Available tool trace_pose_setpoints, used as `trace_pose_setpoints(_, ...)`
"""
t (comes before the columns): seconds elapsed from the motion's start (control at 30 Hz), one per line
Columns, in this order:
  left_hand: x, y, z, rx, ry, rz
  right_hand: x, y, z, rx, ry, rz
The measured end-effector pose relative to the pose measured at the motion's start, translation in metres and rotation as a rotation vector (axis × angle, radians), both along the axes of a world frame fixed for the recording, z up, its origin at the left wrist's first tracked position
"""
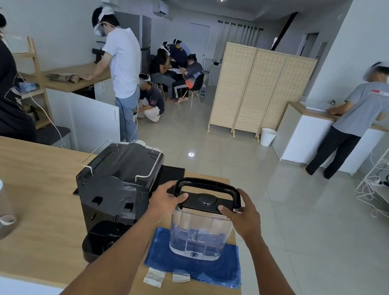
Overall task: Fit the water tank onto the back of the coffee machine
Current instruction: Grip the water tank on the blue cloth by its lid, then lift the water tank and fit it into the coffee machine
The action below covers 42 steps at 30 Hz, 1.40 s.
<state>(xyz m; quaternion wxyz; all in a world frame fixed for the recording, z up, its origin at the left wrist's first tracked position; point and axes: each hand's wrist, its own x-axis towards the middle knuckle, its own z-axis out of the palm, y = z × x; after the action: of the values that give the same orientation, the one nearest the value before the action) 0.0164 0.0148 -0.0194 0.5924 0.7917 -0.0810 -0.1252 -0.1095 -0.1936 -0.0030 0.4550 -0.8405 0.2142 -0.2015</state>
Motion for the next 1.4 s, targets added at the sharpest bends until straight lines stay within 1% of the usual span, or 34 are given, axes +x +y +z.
trace_pose_setpoints(0.1, -0.001, -0.003, -0.001, 0.082, -0.042, 0.035, 0.001, 0.000, -0.002, -0.005, -0.027, -0.001)
trace_pose_setpoints(0.17, -0.010, -0.003, 0.008, 0.148, -0.117, 0.035, 0.001, 0.000, -0.002, -0.019, -0.039, 0.009)
trace_pose_setpoints(0.33, -0.018, 0.000, 0.015, 0.244, -0.256, 0.027, 0.002, 0.000, -0.003, -0.037, -0.066, 0.037)
trace_pose_setpoints(0.53, -0.030, 0.002, 0.022, 0.258, -0.429, -0.030, 0.000, -0.002, -0.005, -0.089, -0.074, 0.111)
trace_pose_setpoints(0.67, -0.027, 0.001, 0.023, 0.266, -0.426, -0.040, 0.000, -0.007, -0.006, -0.178, -0.066, 0.122)
trace_pose_setpoints(0.9, -0.019, 0.002, 0.030, 0.336, -0.392, -0.085, -0.003, -0.008, -0.008, -0.306, -0.081, 0.129)
trace_pose_setpoints(1.13, -0.011, 0.012, 0.032, 0.356, -0.355, -0.225, -0.003, -0.010, -0.002, -0.304, -0.040, 0.148)
trace_pose_setpoints(1.27, -0.013, 0.011, 0.024, 0.345, -0.381, -0.215, -0.007, -0.011, -0.003, -0.292, -0.030, 0.139)
trace_pose_setpoints(1.4, -0.010, 0.008, 0.031, 0.304, -0.400, -0.190, -0.006, -0.015, 0.009, -0.318, -0.007, 0.123)
